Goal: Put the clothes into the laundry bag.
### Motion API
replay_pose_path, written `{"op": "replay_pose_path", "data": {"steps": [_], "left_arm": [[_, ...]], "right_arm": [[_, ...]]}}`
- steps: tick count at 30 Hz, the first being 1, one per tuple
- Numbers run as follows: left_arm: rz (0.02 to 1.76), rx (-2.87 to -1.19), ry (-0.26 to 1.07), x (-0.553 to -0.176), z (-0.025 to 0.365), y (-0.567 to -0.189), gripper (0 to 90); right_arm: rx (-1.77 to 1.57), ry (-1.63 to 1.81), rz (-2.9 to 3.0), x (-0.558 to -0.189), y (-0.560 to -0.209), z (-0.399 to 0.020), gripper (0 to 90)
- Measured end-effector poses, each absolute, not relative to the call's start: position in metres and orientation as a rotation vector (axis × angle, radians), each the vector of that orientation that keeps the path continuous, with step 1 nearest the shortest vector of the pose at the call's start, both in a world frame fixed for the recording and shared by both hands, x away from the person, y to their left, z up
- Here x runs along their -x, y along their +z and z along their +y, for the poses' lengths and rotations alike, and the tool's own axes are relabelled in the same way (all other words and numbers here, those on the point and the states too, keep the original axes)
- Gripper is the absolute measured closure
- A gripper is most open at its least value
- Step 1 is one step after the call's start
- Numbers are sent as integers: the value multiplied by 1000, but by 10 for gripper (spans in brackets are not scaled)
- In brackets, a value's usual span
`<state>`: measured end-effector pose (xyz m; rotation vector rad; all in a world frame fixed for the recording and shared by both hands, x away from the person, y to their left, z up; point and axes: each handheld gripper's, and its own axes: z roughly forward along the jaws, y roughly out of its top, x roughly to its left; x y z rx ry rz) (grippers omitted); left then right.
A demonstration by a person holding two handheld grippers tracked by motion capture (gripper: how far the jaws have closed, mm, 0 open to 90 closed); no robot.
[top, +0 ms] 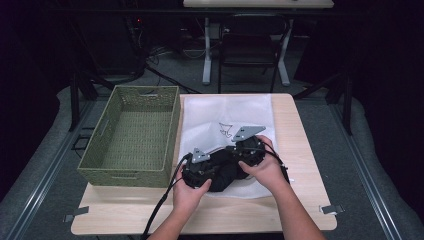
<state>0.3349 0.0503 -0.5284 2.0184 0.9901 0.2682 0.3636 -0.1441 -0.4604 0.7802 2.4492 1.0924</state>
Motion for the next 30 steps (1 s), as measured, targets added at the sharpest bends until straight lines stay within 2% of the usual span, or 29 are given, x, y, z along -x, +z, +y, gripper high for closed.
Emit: {"op": "replay_pose_path", "data": {"steps": [15, 23, 30], "left_arm": [[1033, -1957, 301, -346, 50, -535, 736], [1030, -1940, 294, -340, 53, -532, 579], [1013, -1969, 267, -327, 59, -530, 484]], "right_arm": [[-781, 1095, 2448, -363, -460, -144, 888], [-789, 1096, 2442, -365, -461, -146, 888], [-793, 1095, 2442, -365, -461, -146, 888]]}}
